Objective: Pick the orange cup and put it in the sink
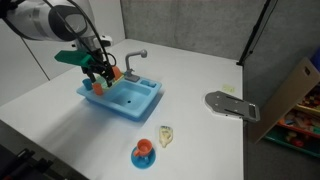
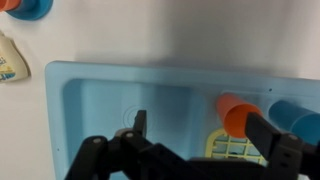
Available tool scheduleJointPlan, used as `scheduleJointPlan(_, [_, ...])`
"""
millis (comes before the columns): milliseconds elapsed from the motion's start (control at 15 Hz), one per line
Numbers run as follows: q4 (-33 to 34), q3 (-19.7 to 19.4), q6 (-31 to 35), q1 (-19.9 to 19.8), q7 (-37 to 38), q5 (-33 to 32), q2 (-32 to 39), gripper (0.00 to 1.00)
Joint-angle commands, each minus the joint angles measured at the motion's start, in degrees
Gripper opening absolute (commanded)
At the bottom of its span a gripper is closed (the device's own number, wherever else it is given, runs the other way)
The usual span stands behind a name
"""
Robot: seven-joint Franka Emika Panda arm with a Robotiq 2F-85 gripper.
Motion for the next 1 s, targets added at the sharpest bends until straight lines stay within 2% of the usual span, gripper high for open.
scheduleJointPlan(0, [2.17, -0.85, 0.00, 0.99, 2.06, -1.43, 2.06, 1.00])
scheduleJointPlan(933, [6.95, -0.59, -0.11, 1.64, 1.47, -0.57, 7.53, 1.00])
